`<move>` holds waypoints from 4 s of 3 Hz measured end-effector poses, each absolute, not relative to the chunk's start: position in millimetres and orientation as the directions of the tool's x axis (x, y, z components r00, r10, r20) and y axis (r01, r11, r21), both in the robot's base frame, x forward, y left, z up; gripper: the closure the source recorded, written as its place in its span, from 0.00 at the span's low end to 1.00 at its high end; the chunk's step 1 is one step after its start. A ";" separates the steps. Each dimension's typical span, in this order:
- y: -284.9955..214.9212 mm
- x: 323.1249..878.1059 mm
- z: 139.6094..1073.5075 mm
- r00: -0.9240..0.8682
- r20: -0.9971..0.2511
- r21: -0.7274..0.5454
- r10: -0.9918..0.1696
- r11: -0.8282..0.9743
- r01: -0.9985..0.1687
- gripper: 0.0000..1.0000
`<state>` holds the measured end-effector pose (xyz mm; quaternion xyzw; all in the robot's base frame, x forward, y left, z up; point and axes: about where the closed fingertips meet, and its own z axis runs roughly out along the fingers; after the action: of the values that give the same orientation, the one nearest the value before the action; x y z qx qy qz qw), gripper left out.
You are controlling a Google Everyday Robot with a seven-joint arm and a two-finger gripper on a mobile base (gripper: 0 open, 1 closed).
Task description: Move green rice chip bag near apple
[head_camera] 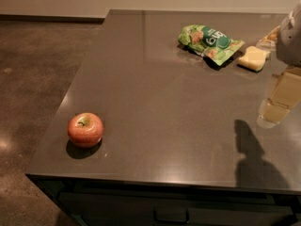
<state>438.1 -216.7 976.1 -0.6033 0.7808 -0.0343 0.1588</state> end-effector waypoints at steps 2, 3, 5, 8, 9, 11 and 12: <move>-219.3 459.0 975.4 -0.264 -0.226 -0.274 -0.938 0.322 -0.906 0.00; -224.7 502.8 969.6 -0.334 -0.256 -0.323 -0.907 0.406 -0.855 0.00; -244.4 623.1 955.8 -0.427 -0.355 -0.367 -0.832 0.544 -0.754 0.00; -261.7 744.4 919.1 -0.537 -0.473 -0.284 -0.699 0.697 -0.658 0.00; -260.0 761.2 905.6 -0.573 -0.501 -0.260 -0.648 0.745 -0.615 0.00; -246.4 784.2 880.1 -0.621 -0.542 -0.194 -0.566 0.803 -0.563 0.00; -232.6 793.1 868.0 -0.646 -0.528 -0.162 -0.551 0.813 -0.560 0.03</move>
Offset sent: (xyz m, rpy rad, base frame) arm 0.0543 -0.0091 -0.0066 0.0298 -0.0732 -0.1404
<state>793.1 -232.6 868.0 -0.3060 0.9073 0.0080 0.2884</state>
